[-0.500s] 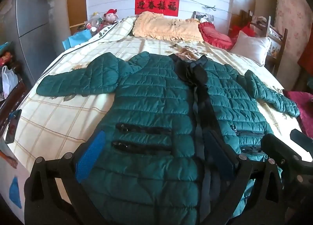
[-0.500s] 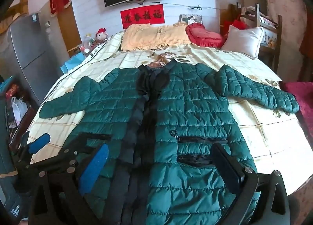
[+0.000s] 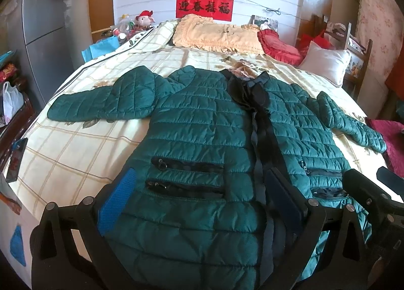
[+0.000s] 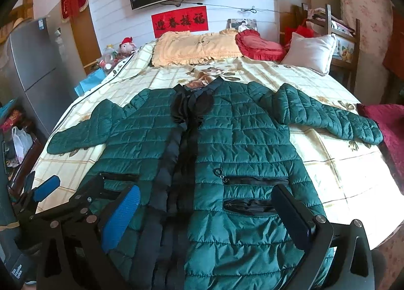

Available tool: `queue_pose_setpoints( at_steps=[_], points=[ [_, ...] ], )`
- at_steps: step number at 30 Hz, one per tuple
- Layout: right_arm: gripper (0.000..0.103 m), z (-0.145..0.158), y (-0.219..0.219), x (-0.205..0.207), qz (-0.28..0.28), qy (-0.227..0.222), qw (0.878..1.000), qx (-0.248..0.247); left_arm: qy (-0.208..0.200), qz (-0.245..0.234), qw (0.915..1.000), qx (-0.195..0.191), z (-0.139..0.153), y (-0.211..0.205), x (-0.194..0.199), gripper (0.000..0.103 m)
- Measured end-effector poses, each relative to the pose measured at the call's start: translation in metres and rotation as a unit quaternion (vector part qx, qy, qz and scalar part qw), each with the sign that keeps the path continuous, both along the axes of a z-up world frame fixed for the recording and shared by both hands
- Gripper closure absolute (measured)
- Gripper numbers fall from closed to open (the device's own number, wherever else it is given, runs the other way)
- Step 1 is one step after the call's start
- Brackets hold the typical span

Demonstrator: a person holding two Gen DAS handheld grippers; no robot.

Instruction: Fold large clothes

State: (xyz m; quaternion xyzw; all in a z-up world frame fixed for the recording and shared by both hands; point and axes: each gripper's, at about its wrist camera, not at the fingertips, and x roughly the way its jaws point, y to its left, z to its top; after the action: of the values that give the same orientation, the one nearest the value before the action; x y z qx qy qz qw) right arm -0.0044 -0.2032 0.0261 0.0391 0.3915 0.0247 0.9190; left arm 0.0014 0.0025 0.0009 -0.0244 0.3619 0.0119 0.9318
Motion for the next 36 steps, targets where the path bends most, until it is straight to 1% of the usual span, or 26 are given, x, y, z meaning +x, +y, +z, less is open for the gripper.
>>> queue_pose_setpoints(
  at_steps=[1,7,10,14,15,16,17,19,22,24,27,29,31,32,34,36],
  points=[
    [0.000,-0.007,-0.001,0.000,-0.001,0.001,1.000,0.004,0.001,0.000,1.0000,0.000,0.000,0.000,0.001,0.001],
    [0.000,-0.010,-0.005,0.002,-0.006,0.002,1.000,0.008,-0.014,0.001,0.9999,-0.007,0.000,0.001,0.000,0.001],
    [0.000,-0.012,-0.005,0.002,-0.008,0.006,1.000,0.006,-0.012,0.005,0.9998,-0.011,-0.003,0.003,0.002,0.001],
    [0.000,-0.012,-0.009,0.004,-0.008,-0.002,1.000,0.026,-0.020,0.010,0.9996,-0.019,-0.004,0.007,0.003,0.001],
    [0.000,-0.013,-0.009,0.003,-0.008,-0.006,1.000,0.027,-0.028,0.011,0.9992,-0.025,-0.004,0.007,0.003,0.001],
    [0.000,-0.013,-0.010,0.004,-0.009,-0.005,1.000,0.027,-0.053,0.009,0.9981,-0.030,-0.005,0.006,0.001,0.001],
    [0.000,-0.013,-0.010,0.004,-0.009,-0.001,1.000,0.027,-0.053,0.009,0.9981,-0.028,-0.005,0.007,0.001,0.001],
    [0.000,-0.014,-0.011,0.004,-0.010,0.000,1.000,0.029,-0.022,0.012,0.9994,-0.023,-0.004,0.008,0.003,0.001],
    [0.000,-0.014,-0.011,0.003,-0.009,-0.004,1.000,0.029,-0.018,0.012,0.9994,-0.027,-0.004,0.008,0.003,0.001],
    [0.000,-0.014,-0.011,0.003,-0.008,-0.006,0.999,0.034,-0.023,0.012,0.9993,-0.026,-0.004,0.008,0.003,0.001],
    [0.000,-0.017,-0.011,0.002,-0.012,0.003,1.000,0.017,-0.013,0.013,0.9998,-0.012,-0.006,0.008,0.003,0.001],
    [0.000,-0.019,-0.010,0.003,-0.014,0.013,1.000,0.004,-0.010,0.014,0.9998,-0.012,-0.006,0.008,0.003,0.001],
    [0.000,-0.019,-0.011,0.003,-0.015,0.012,1.000,0.010,-0.003,0.015,0.9998,-0.008,-0.007,0.010,0.003,0.001],
    [0.000,-0.019,-0.011,0.003,-0.012,0.014,1.000,0.025,-0.001,0.016,0.9998,-0.009,-0.007,0.010,0.003,0.001],
    [0.000,-0.019,-0.011,0.003,-0.011,0.006,1.000,0.025,0.002,0.018,0.9997,-0.018,-0.007,0.011,0.003,0.001],
    [0.000,-0.020,-0.012,0.004,-0.013,0.006,0.999,0.029,0.003,0.018,0.9997,-0.017,-0.007,0.012,0.003,0.001]
  ],
)
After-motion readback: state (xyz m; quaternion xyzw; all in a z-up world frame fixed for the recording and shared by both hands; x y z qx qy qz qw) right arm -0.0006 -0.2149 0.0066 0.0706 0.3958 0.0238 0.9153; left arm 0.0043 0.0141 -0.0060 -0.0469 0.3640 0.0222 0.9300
